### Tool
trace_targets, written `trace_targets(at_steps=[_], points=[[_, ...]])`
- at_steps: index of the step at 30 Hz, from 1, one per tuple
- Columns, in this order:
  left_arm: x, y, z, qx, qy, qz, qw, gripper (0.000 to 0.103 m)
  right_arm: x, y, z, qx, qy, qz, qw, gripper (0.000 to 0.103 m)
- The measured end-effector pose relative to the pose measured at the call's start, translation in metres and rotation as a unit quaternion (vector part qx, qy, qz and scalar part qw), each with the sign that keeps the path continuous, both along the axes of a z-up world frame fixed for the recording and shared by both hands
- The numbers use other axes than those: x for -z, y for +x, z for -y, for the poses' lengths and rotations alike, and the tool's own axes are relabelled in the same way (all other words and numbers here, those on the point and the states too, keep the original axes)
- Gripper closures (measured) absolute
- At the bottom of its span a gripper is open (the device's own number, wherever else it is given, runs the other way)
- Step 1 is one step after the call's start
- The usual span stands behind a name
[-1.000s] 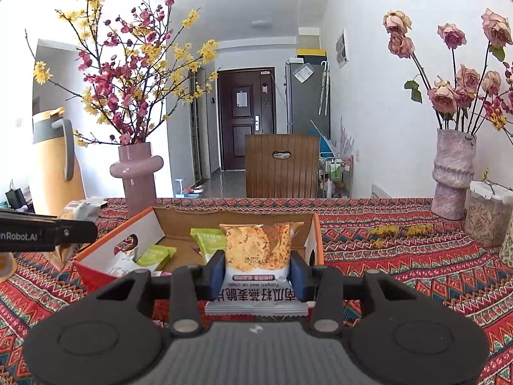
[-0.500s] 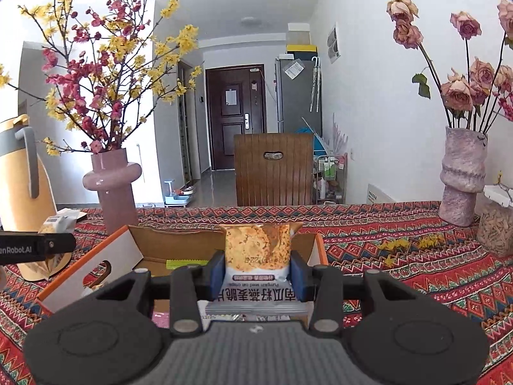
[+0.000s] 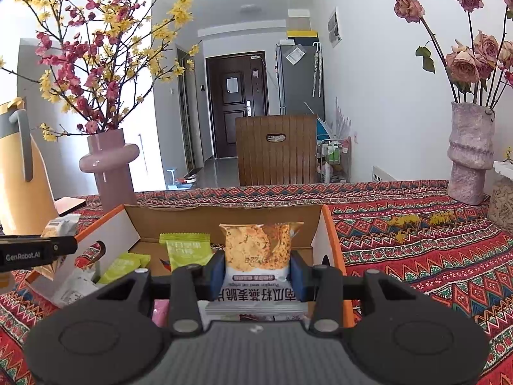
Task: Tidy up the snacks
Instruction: 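Lower both cookie packets into the box and open both grippers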
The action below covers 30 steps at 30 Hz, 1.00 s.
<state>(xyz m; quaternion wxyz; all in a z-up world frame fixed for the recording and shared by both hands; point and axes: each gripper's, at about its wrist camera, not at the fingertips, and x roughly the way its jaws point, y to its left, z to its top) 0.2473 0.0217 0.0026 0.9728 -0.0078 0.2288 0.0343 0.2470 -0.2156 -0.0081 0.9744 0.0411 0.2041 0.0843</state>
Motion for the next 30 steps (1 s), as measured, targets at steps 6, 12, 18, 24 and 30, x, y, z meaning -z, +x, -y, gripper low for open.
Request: trace_targets(at_steps=[6, 12, 18, 24, 30], points=[[-0.001, -0.007, 0.004, -0.008, 0.005, 0.013, 0.9999, 0.03, -0.001, -0.003, 0.002, -0.005, 0.008, 0.001, 1.0, 0.045], [-0.008, -0.02, 0.003, -0.017, -0.002, 0.048, 0.9987, 0.0, -0.005, -0.011, 0.004, -0.007, 0.02, 0.02, 1.0, 0.0], [-0.006, -0.019, 0.004, -0.017, -0.003, 0.044, 0.9989, 0.0, -0.006, -0.013, 0.009, 0.001, 0.032, 0.023, 0.999, 0.0], [-0.005, -0.019, 0.003, -0.022, -0.006, 0.04, 0.9989, 0.0, -0.006, -0.014, 0.009, 0.002, 0.031, 0.026, 0.999, 0.0], [-0.007, -0.019, 0.003, -0.025, -0.003, 0.043, 0.9988, 0.0, -0.007, -0.014, 0.009, 0.004, 0.029, 0.029, 0.999, 0.0]])
